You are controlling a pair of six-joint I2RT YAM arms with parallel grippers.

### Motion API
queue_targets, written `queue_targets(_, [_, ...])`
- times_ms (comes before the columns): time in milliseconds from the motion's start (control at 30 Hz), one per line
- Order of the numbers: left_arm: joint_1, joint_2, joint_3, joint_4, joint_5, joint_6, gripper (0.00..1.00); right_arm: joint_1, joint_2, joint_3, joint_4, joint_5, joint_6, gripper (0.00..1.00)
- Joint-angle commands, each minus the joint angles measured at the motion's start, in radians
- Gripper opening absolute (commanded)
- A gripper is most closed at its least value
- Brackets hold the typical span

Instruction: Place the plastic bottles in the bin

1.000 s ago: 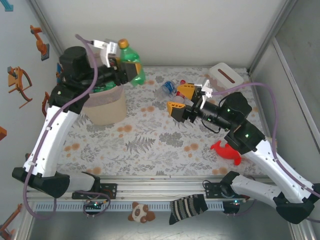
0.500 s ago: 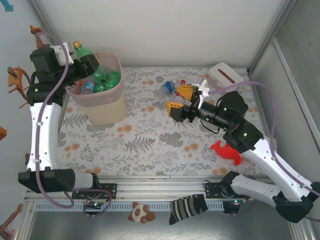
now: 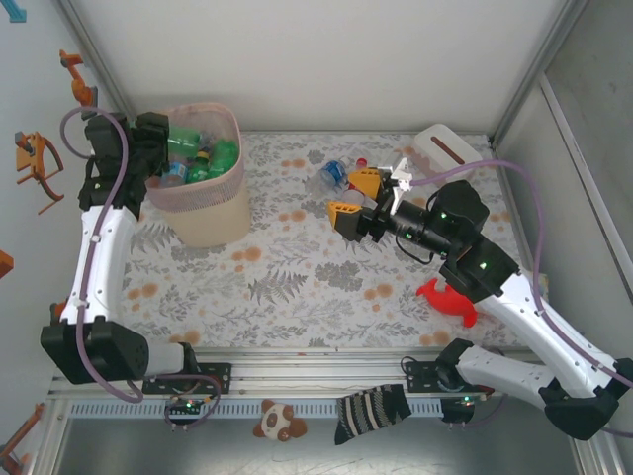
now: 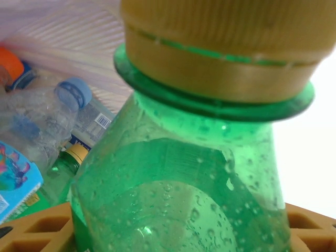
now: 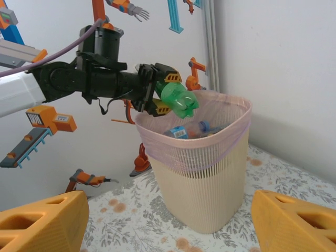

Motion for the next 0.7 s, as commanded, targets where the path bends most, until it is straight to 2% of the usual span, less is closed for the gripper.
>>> queue_targets(0, [0.004,0.076,0.026,0.062,0.023,-0.304,0.37,0.007,-0.013,-0.012,0.04,0.01,0.008,0.8])
queue_targets(100, [-0.009,0.136,0.045,0.116,0.052,-0.424,0.37,0.007,-0.017,-0.015,0.04,0.012,0.008,0.8])
queue_targets(267, [-0.03,0.198,0.092,0.126,0.028,-0.548,0.4,0.007,-0.027,-0.029,0.044,0.022,0.009,0.8])
queue_targets(400, [-0.029,0.241,0.076,0.206,0.04,-0.661,0.4,0.008,-0.035,-0.034,0.044,0.027,0.013,0.8])
queue_targets(500, [-0.03,0.279,0.115,0.209,0.069,-0.679,0.4,0.007,-0.039,-0.034,0.037,0.031,0.011,0.8])
queue_targets(667, [-0.036,0.292,0.143,0.19,0.039,-0.697,0.42,0.007,-0.04,-0.03,0.032,0.035,0.008,0.8])
